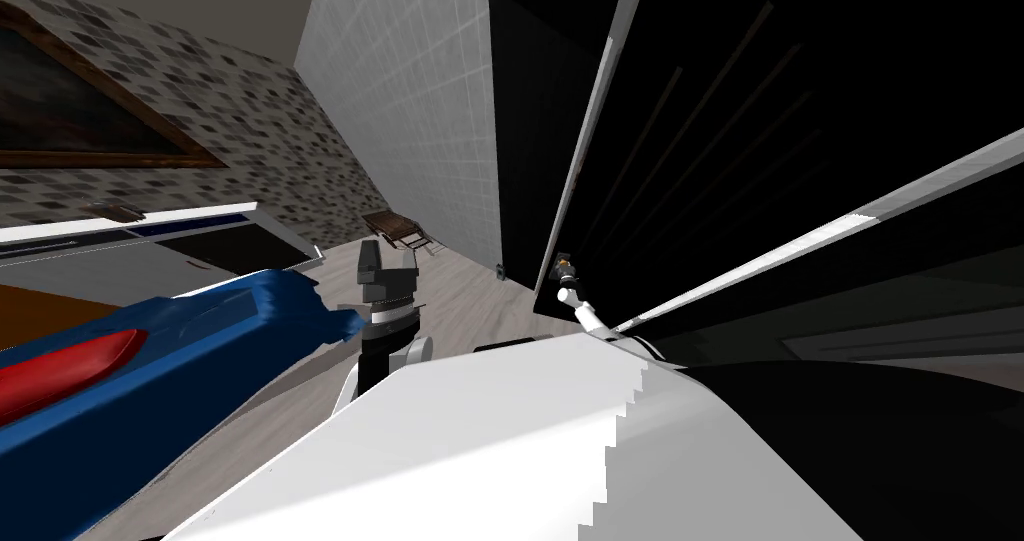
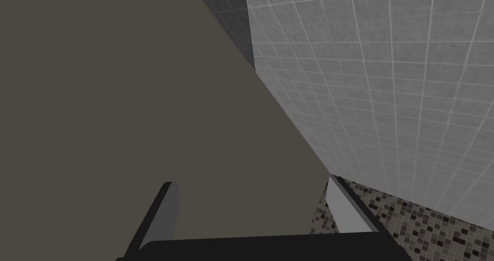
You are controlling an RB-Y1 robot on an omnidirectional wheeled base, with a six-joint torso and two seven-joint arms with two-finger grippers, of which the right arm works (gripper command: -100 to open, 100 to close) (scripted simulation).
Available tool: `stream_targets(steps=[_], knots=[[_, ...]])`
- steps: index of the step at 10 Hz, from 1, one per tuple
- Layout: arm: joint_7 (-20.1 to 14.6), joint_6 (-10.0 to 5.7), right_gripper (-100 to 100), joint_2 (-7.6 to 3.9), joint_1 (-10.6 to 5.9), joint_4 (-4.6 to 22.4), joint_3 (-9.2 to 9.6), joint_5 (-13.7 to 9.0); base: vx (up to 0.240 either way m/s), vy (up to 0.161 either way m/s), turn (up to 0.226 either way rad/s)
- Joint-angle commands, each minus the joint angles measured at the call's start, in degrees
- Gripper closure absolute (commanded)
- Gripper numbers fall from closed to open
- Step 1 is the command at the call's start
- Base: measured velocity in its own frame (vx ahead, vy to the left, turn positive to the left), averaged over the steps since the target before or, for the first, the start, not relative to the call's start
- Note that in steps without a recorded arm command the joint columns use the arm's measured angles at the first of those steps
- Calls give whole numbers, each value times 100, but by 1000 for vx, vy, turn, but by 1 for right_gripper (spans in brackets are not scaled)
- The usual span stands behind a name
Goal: Pull the door open
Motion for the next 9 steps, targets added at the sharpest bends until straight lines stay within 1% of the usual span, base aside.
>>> stream_targets(steps=[1, 5, 6, 7, 8, 9], knots=[[-145, 40, 100, -60, 86, -74, 148, -23, -261, -26, 154], [-419, 78, 100, -234, 211, -242, 406, -68, -251, -75, 153], [-497, 89, 100, -283, 247, -290, 480, -80, -238, -30, 132], [-445, 81, 100, -262, 222, -246, 437, -71, -107, -4, 31], [-529, 88, 100, -312, 270, -294, 544, -68, -132, -19, 83], [-567, 85, 100, -343, 288, -325, 594, -67, -179, -47, 114]])
